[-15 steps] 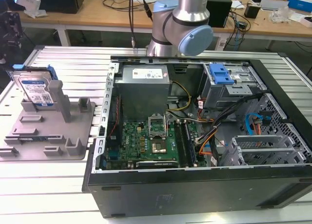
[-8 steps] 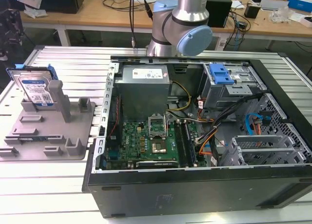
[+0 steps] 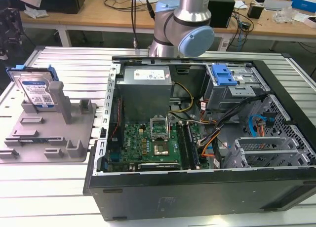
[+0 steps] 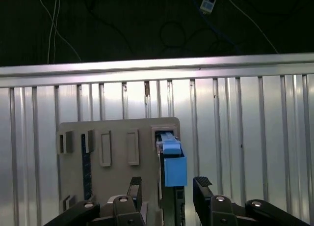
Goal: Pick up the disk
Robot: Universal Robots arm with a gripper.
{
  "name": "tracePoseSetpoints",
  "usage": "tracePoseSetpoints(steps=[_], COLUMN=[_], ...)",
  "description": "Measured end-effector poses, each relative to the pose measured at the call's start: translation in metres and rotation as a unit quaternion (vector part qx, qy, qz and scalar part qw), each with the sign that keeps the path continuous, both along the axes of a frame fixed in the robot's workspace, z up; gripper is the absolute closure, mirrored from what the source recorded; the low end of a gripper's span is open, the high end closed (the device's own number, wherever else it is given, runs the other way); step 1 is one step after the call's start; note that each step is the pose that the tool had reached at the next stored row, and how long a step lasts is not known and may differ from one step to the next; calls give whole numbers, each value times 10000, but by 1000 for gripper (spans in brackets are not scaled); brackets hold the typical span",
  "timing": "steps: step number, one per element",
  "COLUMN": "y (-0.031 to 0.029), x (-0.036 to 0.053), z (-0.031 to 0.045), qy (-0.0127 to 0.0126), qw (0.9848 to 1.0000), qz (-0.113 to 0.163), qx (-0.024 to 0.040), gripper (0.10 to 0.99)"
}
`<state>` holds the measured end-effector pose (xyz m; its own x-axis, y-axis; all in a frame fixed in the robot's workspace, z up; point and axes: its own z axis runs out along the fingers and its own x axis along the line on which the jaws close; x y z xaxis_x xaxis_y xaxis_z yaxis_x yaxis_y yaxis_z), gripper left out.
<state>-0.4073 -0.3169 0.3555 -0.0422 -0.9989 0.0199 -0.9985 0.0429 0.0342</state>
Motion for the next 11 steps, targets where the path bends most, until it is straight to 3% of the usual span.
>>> tracePoseSetpoints(steps=[3,6,11], y=[2,7,9], x=[-4,-10,-51], z=[0,-10,-46], qy=[-3,-57,-83], qw=[10000,9999,9997], qz=[24,141,214], qx=[0,1,1], gripper=[545,545,545])
